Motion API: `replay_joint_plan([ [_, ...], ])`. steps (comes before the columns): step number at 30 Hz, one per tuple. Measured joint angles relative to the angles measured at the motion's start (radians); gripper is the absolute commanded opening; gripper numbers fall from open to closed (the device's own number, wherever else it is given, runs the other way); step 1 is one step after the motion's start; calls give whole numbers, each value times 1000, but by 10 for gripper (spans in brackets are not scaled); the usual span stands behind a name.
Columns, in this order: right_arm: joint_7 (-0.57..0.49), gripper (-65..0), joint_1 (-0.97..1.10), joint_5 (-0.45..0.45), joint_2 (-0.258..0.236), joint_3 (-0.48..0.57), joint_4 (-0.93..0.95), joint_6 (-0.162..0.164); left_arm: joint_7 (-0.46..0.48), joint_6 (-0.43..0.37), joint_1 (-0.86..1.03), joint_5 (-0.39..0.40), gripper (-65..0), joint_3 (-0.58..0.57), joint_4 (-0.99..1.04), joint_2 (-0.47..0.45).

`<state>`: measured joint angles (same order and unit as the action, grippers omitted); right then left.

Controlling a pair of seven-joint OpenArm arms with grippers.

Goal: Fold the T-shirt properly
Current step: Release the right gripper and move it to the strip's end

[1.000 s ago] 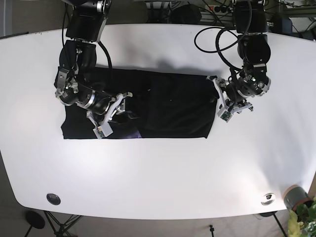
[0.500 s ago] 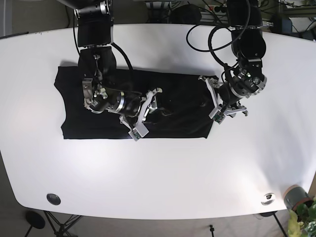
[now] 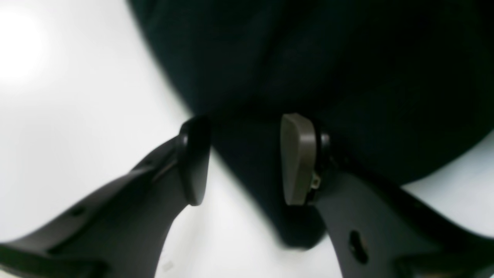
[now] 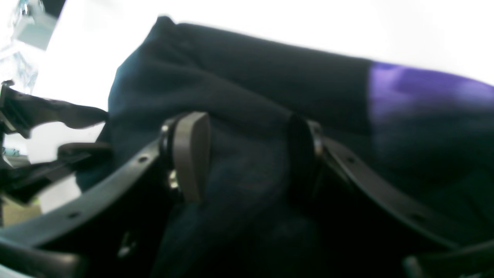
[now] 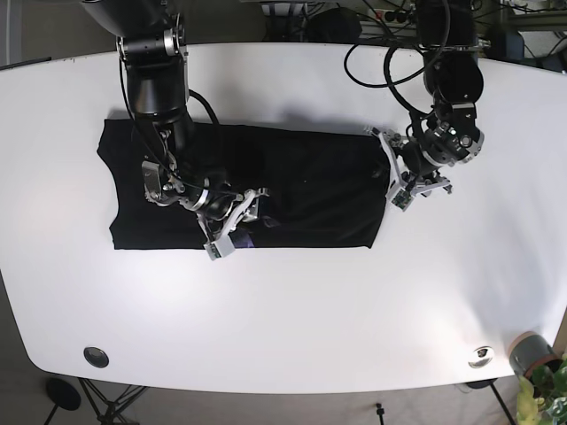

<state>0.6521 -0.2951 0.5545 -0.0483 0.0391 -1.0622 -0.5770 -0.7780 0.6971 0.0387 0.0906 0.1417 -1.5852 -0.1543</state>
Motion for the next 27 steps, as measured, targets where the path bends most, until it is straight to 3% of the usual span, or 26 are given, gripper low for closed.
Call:
replay_joint_plan([
  [10, -15, -344, 5, 3, -46, -1, 18, -2, 21, 0, -21, 22, -376, 0, 84, 0],
  [14, 93, -344, 15, 1, -36, -31, -104, -3, 6, 0, -17, 3, -376, -1, 45, 1],
  [21, 273, -338, 22, 11, -32, -266, -341, -3, -13, 0, -19, -2, -376, 0, -58, 0],
  [27, 401, -336, 26, 7, -37, -481, -389, -10, -15, 0, -42, -5, -371, 0, -86, 29],
])
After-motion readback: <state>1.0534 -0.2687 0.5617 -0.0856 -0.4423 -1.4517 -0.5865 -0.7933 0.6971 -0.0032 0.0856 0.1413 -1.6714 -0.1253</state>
